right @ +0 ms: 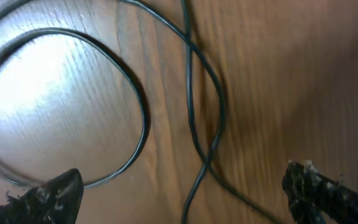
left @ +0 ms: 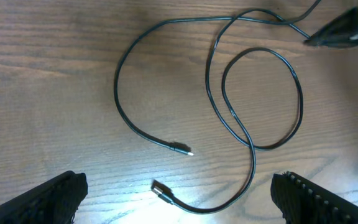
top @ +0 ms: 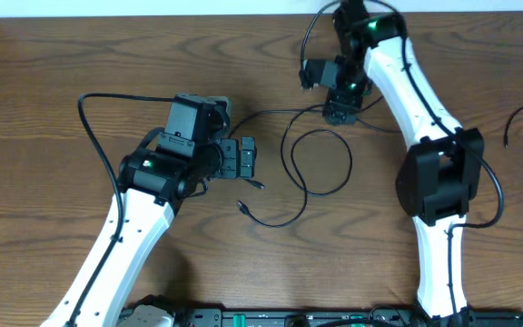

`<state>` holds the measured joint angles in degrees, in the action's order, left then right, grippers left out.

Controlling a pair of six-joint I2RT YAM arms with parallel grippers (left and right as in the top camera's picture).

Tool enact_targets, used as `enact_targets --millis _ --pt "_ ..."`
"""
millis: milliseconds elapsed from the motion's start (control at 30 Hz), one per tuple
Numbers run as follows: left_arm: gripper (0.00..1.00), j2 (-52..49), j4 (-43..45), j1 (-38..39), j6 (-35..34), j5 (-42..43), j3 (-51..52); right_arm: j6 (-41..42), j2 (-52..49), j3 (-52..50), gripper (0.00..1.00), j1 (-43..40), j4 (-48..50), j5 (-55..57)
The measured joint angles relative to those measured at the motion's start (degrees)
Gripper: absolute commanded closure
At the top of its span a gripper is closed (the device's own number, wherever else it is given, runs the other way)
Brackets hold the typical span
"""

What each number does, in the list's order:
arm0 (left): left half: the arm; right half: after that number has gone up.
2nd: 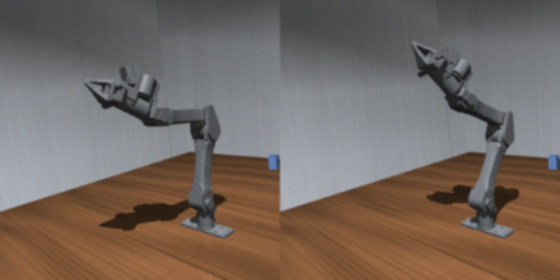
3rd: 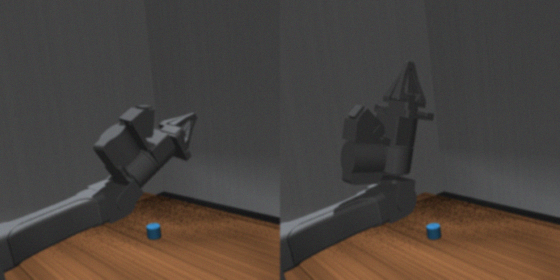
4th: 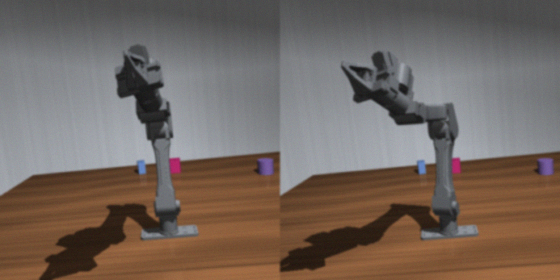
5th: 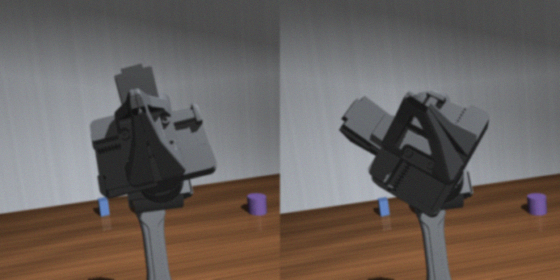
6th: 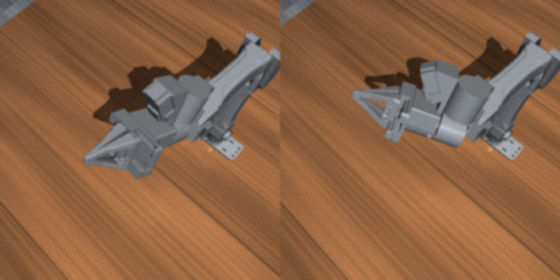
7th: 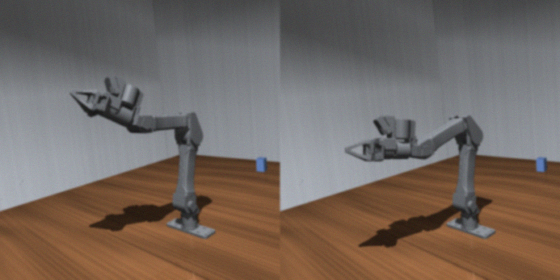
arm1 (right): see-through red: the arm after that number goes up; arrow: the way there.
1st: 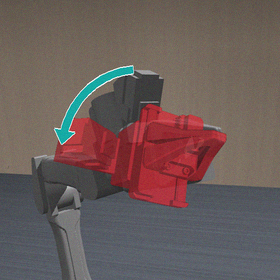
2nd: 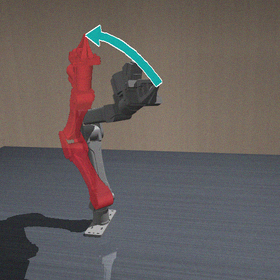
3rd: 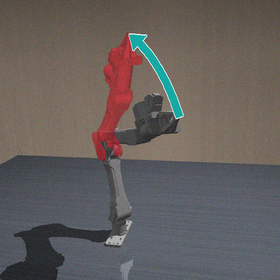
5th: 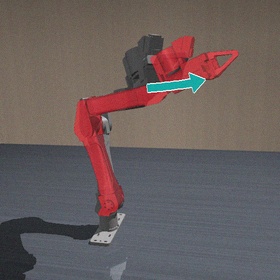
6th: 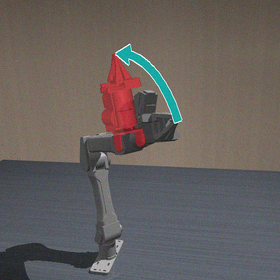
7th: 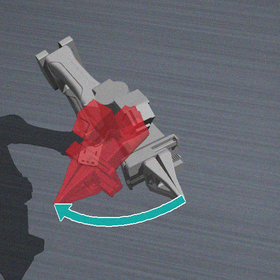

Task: Untangle cables
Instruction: 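Grasp the black cable near the left gripper with the right gripper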

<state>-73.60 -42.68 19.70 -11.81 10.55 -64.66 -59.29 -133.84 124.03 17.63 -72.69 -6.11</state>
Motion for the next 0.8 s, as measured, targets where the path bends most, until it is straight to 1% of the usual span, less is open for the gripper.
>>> enact_targets --millis 133,267,300,333,433,633,667,700,733,767,800 --pt "0.0 0.0 0.02 0.0 0.04 0.7 0.0 -2.97 -0.04 -4.68 0.02 1.31 6.6 0.52" --pt "0.0 0.0 0.0 0.0 0.04 1.29 0.0 -4.31 -0.04 -8.33 0.1 1.73 12.68 -1.03" --pt "0.0 0.0 0.02 0.0 0.04 1.36 0.0 -4.59 -0.04 -9.4 0.11 1.73 13.88 -1.68" --pt "0.0 0.0 0.02 0.0 0.04 1.38 0.0 -4.72 -0.04 -10.56 0.14 1.73 15.02 -2.19" --pt "0.0 0.0 0.02 0.0 0.04 1.57 0.0 -5.03 -0.04 -13.2 0.18 1.7 17.88 -3.04" --pt "0.0 0.0 0.04 0.0 0.04 1.6 0.0 -5.42 -0.02 -17.99 0.34 1.7 22.51 -4.46" --pt "0.0 0.0 0.0 0.0 0.04 1.57 0.0 -5.4 -0.02 -18.03 0.37 1.7 22.77 -4.76" --pt "0.0 0.0 0.02 0.0 0.04 1.6 0.0 -5.57 -0.02 -18.12 0.44 1.7 23.02 -5.31" --pt "0.0 0.0 0.02 0.0 0.04 1.66 0.0 -5.73 -0.04 -18.16 0.56 1.7 23.15 -5.9" --pt "0.0 0.0 0.0 0.0 0.04 1.66 0.0 -5.55 -0.02 -18.29 0.61 1.7 23.21 -6.32" --pt "0.0 0.0 0.02 0.0 0.02 1.77 0.0 -5.53 -0.02 -18.38 0.76 1.7 23.28 -6.8"
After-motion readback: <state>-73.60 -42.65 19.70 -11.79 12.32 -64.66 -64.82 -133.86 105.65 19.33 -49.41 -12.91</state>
